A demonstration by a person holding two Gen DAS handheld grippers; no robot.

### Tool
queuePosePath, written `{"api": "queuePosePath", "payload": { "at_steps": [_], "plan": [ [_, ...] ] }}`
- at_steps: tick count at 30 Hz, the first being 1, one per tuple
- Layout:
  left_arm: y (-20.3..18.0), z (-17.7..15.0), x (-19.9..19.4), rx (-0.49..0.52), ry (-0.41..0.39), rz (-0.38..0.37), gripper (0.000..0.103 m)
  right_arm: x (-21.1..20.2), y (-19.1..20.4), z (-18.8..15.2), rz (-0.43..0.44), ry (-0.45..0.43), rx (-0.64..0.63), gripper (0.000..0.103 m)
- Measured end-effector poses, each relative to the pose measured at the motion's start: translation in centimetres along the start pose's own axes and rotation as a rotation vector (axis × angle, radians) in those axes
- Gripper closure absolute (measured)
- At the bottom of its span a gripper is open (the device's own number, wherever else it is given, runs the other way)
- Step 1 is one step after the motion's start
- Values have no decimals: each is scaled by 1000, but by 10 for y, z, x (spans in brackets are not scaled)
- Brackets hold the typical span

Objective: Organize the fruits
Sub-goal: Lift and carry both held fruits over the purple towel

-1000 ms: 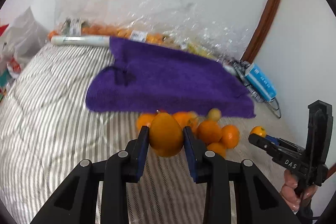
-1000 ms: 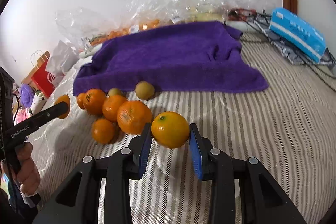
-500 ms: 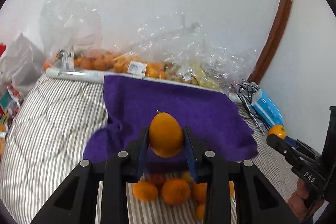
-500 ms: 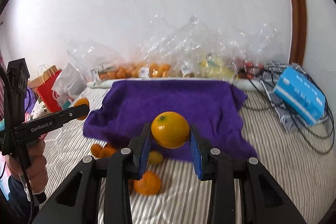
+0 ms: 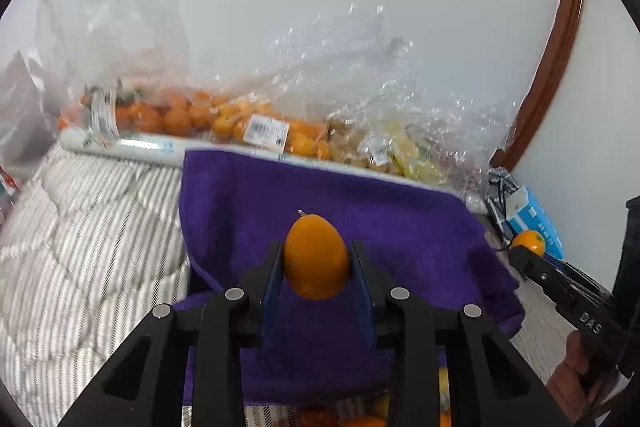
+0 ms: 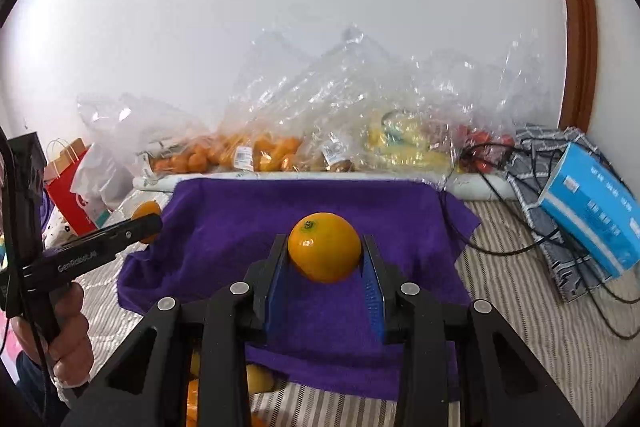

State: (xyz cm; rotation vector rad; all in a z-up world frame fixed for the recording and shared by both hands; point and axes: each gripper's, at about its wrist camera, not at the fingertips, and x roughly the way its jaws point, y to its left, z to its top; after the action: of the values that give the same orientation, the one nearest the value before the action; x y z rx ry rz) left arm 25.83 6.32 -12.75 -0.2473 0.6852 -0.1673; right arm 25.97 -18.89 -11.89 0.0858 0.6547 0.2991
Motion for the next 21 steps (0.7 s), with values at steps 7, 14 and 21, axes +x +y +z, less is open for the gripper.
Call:
{"api": "queuePosePath", "payload": {
  "at_steps": [7, 14, 21],
  "plan": [
    [4, -9, 15, -6, 26, 17, 72, 18, -16, -12, -10, 47, 47, 68],
    [10, -15, 28, -34, 54, 23, 72, 33, -26, -21, -17, 94, 82, 68],
    [6, -19, 36, 7, 80, 42, 72, 41, -21, -28, -42, 114, 55, 68]
  ]
}}
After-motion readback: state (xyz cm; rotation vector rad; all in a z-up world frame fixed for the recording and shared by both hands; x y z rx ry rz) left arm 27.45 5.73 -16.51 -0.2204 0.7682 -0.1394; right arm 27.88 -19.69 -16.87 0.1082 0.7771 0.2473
